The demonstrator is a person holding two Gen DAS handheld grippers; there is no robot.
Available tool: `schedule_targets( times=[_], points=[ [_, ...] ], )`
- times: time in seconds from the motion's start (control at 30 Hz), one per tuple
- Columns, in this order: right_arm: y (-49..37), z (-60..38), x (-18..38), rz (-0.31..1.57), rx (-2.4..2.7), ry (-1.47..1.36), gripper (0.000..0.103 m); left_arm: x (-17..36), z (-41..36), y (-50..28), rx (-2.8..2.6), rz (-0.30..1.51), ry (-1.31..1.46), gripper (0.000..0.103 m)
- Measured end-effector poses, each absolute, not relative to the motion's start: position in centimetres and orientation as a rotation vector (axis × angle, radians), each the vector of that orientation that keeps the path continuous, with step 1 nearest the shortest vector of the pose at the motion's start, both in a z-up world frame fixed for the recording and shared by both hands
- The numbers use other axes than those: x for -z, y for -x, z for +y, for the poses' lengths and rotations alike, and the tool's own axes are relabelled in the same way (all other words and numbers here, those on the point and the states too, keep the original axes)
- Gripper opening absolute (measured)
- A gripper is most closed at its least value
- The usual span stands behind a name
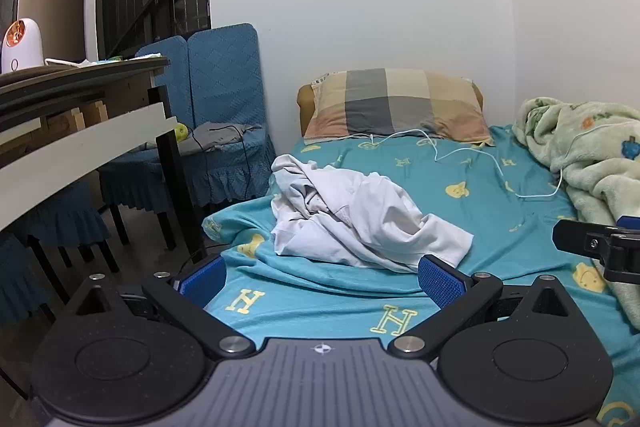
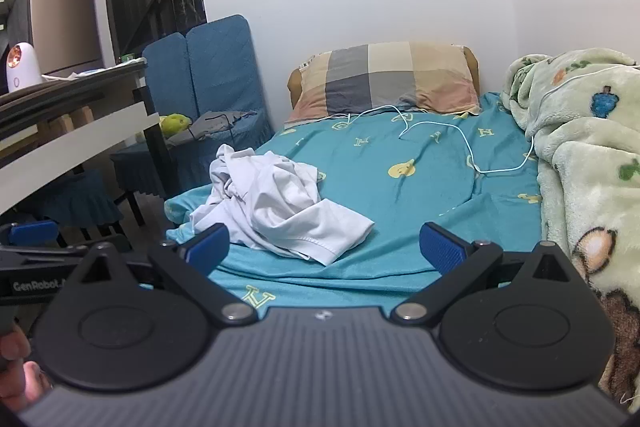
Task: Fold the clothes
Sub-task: 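Move both grippers toward the crumpled white T-shirt on the bed, then grasp the white T-shirt edge with the left gripper while the right gripper grasps another edge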
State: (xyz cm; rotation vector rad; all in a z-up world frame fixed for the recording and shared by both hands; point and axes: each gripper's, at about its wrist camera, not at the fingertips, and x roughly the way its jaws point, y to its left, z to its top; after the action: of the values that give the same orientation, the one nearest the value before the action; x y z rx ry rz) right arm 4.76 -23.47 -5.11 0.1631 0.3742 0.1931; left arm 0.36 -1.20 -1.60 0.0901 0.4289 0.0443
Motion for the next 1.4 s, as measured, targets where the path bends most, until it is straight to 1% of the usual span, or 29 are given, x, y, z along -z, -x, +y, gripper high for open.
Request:
schedule_targets(
  times=[0.6,0.67,0.77,0.9,1.0,1.27,1.33,1.4],
  points=[
    [-5.0,-24.6,5.0,0.381,-0.178,-0.186,0.103,2.7,-2.1,-1.9,-0.007,0.482,-0.117,0.103],
    [-5.2,-24.7,5.4,0.4,-0.161,-0.177,0.103,3.2,-2.7,-3.1,0.004,0.5,-0.163,0.102],
    [-5.8,-25.1,6.1,0.444,-0.135,-0.194,0.103,4.5,-4.3,-5.4,0.024,0.526,-0.31,0.098],
    [-6.3,-25.9,6.8,0.482,-0.117,-0.252,0.103,6.8,-5.9,-9.2,0.045,0.547,-0.44,0.098],
    [-6.6,-26.8,7.3,0.5,-0.104,-0.309,0.103,8.5,-6.3,-12.3,0.031,0.542,-0.501,0.095],
    [-8.6,-26.8,8.7,0.54,-0.095,-0.363,0.103,12.6,-6.7,-19.0,0.087,0.54,-0.599,0.091],
    [-9.2,-26.5,9.2,0.549,-0.102,-0.361,0.103,13.8,-6.9,-20.4,0.102,0.543,-0.614,0.089],
    [-9.8,-26.2,9.6,0.557,-0.108,-0.359,0.103,14.5,-6.8,-21.4,0.108,0.532,-0.59,0.083]
  ],
)
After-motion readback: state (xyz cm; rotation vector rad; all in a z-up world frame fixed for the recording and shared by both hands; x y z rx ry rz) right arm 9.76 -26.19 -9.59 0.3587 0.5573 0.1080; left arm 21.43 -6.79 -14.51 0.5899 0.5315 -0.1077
